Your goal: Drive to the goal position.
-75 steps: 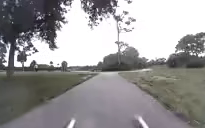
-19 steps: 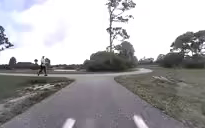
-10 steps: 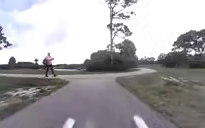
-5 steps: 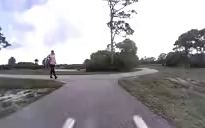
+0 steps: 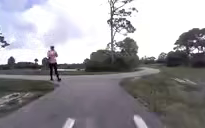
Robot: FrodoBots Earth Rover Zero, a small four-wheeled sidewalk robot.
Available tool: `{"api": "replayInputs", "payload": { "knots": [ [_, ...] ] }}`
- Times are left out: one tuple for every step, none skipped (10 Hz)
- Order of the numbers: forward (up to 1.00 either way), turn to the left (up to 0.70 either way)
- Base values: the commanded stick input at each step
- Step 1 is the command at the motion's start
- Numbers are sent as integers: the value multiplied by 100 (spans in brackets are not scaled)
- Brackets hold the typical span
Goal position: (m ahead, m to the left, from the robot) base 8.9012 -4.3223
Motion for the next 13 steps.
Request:
{"api": "replayInputs", "payload": {
  "knots": [
    [85, 0],
    [85, 0],
    [85, 0],
    [85, 0],
    [85, 0],
    [85, 0],
    [85, 0],
    [85, 0],
    [85, 0],
    [85, 0],
    [85, 0],
    [85, 0],
    [85, 0]
  ]
}}
